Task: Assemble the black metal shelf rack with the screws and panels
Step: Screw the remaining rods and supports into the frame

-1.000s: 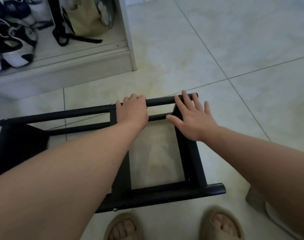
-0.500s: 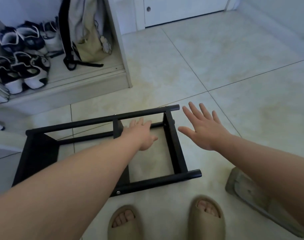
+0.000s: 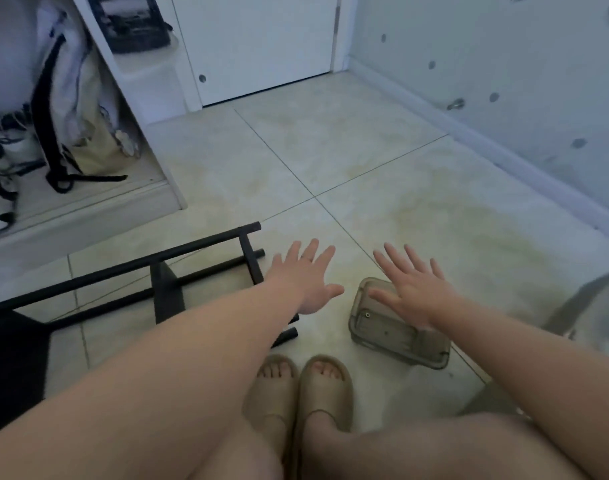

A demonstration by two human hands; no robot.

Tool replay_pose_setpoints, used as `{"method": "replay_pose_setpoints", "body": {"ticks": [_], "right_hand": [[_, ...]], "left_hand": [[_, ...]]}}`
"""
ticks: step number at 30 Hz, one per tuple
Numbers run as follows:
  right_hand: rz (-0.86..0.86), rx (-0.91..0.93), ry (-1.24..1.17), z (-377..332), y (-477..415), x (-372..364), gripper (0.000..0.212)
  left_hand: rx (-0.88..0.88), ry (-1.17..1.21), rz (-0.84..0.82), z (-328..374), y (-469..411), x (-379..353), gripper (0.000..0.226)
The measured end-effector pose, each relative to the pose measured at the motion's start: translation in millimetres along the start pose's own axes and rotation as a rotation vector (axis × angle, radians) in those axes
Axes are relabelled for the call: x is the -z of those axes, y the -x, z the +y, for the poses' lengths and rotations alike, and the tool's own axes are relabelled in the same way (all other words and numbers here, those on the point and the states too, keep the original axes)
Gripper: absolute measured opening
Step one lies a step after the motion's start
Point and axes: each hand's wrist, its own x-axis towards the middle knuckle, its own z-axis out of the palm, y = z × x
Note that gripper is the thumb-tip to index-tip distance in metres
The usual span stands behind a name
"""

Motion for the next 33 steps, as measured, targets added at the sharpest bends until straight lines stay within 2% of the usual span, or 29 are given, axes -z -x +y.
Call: {"method": "replay_pose_setpoints", "body": {"ticks": [3,6,9,12,16,19,22,26,33], "right_hand": [[-0.076,-0.078,-0.033,28.1,-8.5,-18.6,0.080],[-0.246,-0.144,-0.061,48.4,-30.8,-47.0,0.077],[-0.373,-0.162,-0.083,63.6,-57.0,-81.4,0.075],[-0.416,-0.118,-0.072,74.8,-79.0,-113.9,0.072],[-0.402,-0.061,-0.081,80.3,-105.2,-152.3,0.068],[-0.343,-0.029,-0.137,76.5,-128.2,-173.6,0.065],[-0.271,-0.006,-0.165,71.9,-149.8,-190.1,0.053],[-0.254,-0.010,-0.171,70.4,-167.5,-208.1,0.043],[-0.146,0.030,-0.051,71.1,-170.0,-220.6,0.025]], "left_hand": [[-0.112,-0.045,-0.081,26.4,-17.1,-21.0,0.081],[-0.178,-0.056,-0.170,36.6,-38.3,-40.7,0.080],[-0.169,0.066,-0.247,36.7,-61.9,-65.6,0.078],[-0.088,0.237,-0.314,32.2,-85.1,-98.3,0.077],[0.009,0.458,-0.284,24.3,-116.4,-135.0,0.068],[0.010,0.569,-0.228,24.4,-132.5,-155.9,0.043],[0.005,0.696,-0.190,27.4,-138.3,-174.4,0.016],[0.007,0.823,-0.168,29.9,-137.1,-185.2,0.012],[0.002,0.868,-0.174,32.3,-136.4,-183.9,0.013]]}}
